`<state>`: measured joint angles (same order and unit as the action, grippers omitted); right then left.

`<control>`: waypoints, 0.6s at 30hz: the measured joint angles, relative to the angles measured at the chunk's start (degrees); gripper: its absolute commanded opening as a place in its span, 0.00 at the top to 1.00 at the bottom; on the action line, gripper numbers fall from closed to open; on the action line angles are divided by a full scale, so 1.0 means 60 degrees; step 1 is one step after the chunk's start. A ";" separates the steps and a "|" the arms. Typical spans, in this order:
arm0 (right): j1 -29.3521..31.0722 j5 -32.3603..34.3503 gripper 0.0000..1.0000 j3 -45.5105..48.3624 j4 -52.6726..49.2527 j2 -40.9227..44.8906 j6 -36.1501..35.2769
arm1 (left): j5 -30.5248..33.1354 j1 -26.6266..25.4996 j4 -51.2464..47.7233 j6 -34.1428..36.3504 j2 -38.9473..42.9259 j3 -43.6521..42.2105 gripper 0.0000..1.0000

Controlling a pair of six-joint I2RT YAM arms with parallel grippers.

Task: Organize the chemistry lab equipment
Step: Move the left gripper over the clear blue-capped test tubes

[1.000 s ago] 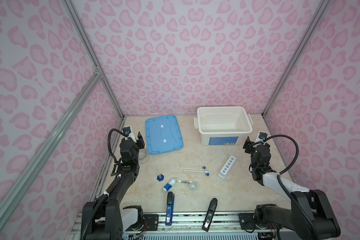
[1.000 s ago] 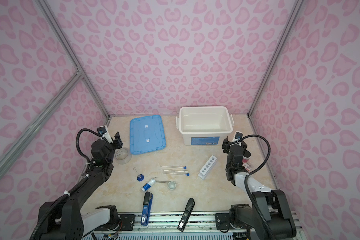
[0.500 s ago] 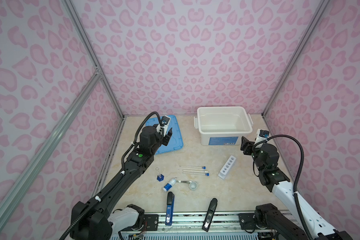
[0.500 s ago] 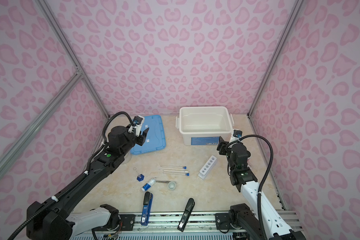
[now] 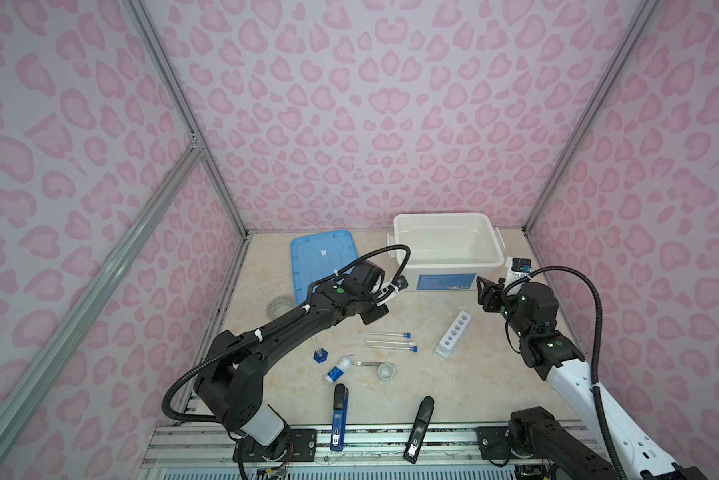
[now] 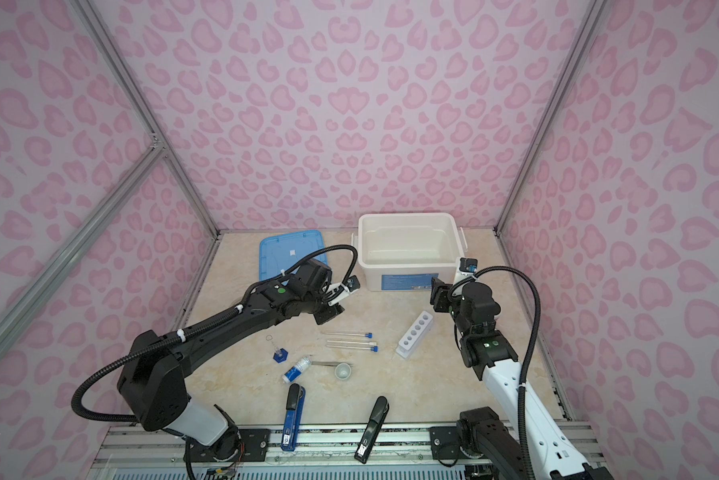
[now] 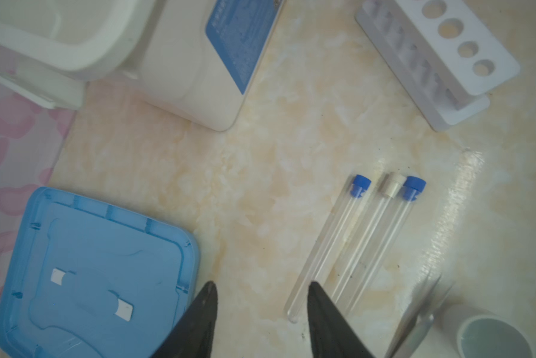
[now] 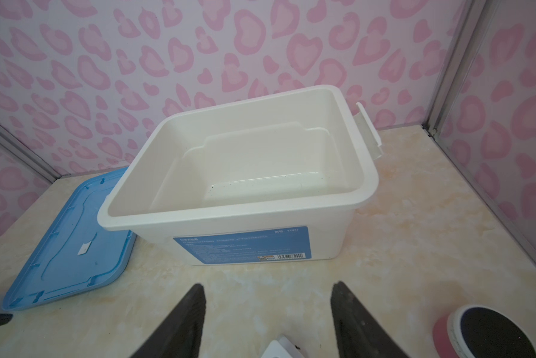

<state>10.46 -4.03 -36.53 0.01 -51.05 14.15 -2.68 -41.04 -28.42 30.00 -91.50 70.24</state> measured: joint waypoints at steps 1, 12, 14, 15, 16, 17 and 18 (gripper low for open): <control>0.0007 -0.0106 0.38 0.0000 -0.0051 -0.0040 -0.0044 | -0.0106 -0.0066 -0.0149 0.0036 -0.0098 0.0029 0.49; 0.0015 -0.0339 0.42 0.0146 -0.0124 -0.0098 -0.0040 | -0.0189 -0.0441 -0.0812 0.0244 -0.1457 0.0474 0.54; 0.0018 -0.0339 0.42 0.0222 -0.0091 -0.0076 -0.0036 | -0.0219 -0.0437 -0.0805 0.0248 -0.1614 0.0623 0.54; 0.0025 -0.0339 0.42 0.0259 -0.0091 -0.0055 -0.0033 | -0.0222 -0.0444 -0.0776 0.0255 -0.1694 0.0674 0.55; 0.0025 -0.0335 0.43 0.0288 -0.0106 -0.0033 -0.0018 | -0.0226 -0.0455 -0.0754 0.0288 -0.1756 0.0696 0.55; 0.0025 -0.0335 0.43 0.0313 -0.0109 -0.0007 0.0044 | -0.0226 -0.0477 -0.0750 0.0331 -0.1832 0.0707 0.55; 0.0025 -0.0335 0.43 0.0342 -0.0106 0.0033 0.0047 | -0.0226 -0.0495 -0.0772 0.0361 -0.1920 0.0710 0.55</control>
<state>10.61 -6.04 -34.48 -0.62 -50.85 14.44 -4.03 -44.01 -33.06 32.16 -103.02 74.50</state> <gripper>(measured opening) 0.576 0.450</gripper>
